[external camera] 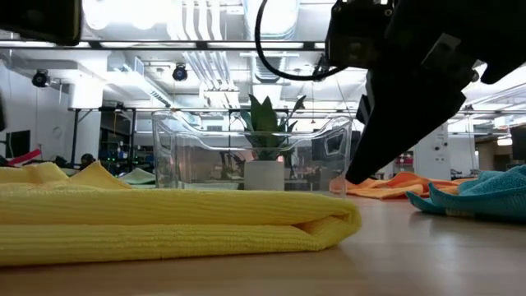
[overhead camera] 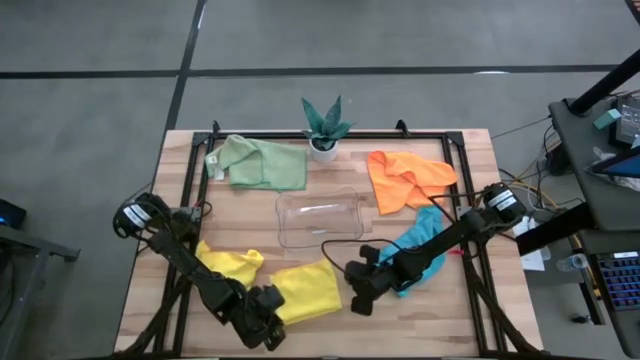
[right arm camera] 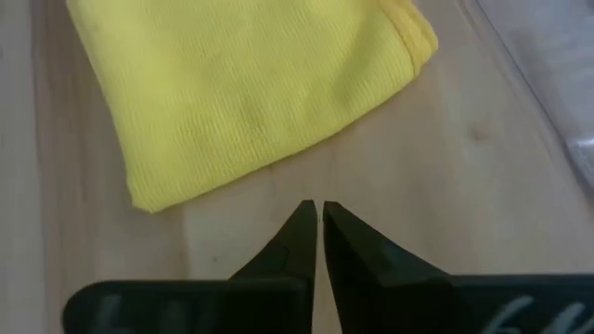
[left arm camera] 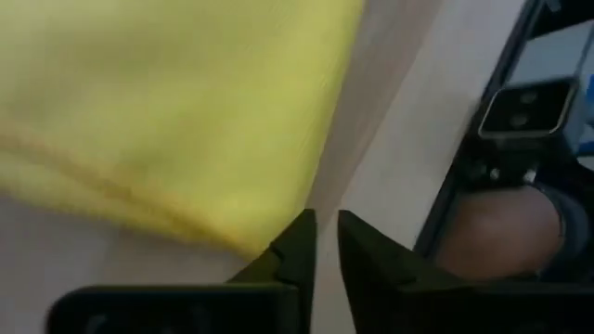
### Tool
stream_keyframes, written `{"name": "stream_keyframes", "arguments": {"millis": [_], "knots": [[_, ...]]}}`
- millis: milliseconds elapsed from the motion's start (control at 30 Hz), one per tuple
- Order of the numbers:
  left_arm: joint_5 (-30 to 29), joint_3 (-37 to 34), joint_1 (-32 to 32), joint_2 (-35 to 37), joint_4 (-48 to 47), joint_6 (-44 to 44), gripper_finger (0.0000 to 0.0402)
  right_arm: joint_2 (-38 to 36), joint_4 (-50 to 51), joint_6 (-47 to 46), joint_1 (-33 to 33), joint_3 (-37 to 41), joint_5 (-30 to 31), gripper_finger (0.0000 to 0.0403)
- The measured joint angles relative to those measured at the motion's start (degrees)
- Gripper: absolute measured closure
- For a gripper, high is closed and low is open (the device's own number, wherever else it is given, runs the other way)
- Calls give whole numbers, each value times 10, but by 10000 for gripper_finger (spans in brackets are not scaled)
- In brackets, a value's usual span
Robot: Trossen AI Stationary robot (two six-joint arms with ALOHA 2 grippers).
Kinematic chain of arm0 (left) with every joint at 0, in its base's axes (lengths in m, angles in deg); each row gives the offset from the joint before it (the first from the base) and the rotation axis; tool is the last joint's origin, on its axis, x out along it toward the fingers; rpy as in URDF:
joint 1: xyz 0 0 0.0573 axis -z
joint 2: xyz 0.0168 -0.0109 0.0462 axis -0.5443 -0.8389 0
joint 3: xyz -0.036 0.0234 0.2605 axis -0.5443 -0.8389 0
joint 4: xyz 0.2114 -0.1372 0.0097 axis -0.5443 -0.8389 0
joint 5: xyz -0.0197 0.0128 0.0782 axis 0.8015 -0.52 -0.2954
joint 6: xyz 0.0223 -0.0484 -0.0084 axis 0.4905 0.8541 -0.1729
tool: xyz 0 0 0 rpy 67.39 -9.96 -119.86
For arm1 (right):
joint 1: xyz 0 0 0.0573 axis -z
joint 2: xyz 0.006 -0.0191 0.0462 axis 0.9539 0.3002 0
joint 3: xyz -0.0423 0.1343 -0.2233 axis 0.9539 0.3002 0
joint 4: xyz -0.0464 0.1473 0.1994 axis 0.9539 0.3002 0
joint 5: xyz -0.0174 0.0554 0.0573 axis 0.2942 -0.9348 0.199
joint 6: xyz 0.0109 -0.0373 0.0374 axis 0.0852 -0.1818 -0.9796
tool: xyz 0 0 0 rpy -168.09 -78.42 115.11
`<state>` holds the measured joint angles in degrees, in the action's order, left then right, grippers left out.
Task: Fold microfiber towels
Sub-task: Put the right folded yellow microfiber towel into the transparent bin
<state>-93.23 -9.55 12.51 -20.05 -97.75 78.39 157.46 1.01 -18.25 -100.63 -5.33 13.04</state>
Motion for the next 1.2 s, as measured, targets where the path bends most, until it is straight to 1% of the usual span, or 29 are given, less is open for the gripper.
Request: {"name": "stream_keyframes", "arguments": {"millis": [133,267,367,467,600,733,867,1000,1067,1133,1200], "knots": [[13,-5,1,0,2,70,306,0,-1,-32,0,0,-1,337],[12,-20,0,0,-1,158,244,0,-3,-88,0,0,1,275],[-16,-26,1,0,-7,206,205,5,-26,-122,-3,0,26,227],[-48,-36,1,0,-7,229,182,15,-50,-138,-5,4,41,189],[-59,-50,0,6,-3,239,176,26,-76,-143,-4,6,45,153],[-39,-54,-1,39,-15,219,176,28,-81,-143,-3,6,45,134],[-35,-51,-1,104,-44,198,176,28,-83,-143,0,6,45,131],[-49,-55,-1,152,-149,207,176,28,-83,-139,1,6,45,135],[-57,-58,-4,160,-203,225,176,28,-84,-136,1,6,46,137],[-64,-69,-9,162,-217,234,176,28,-83,-133,1,6,49,137],[-66,-81,-14,160,-194,235,176,28,-84,-133,1,7,50,136]]}}
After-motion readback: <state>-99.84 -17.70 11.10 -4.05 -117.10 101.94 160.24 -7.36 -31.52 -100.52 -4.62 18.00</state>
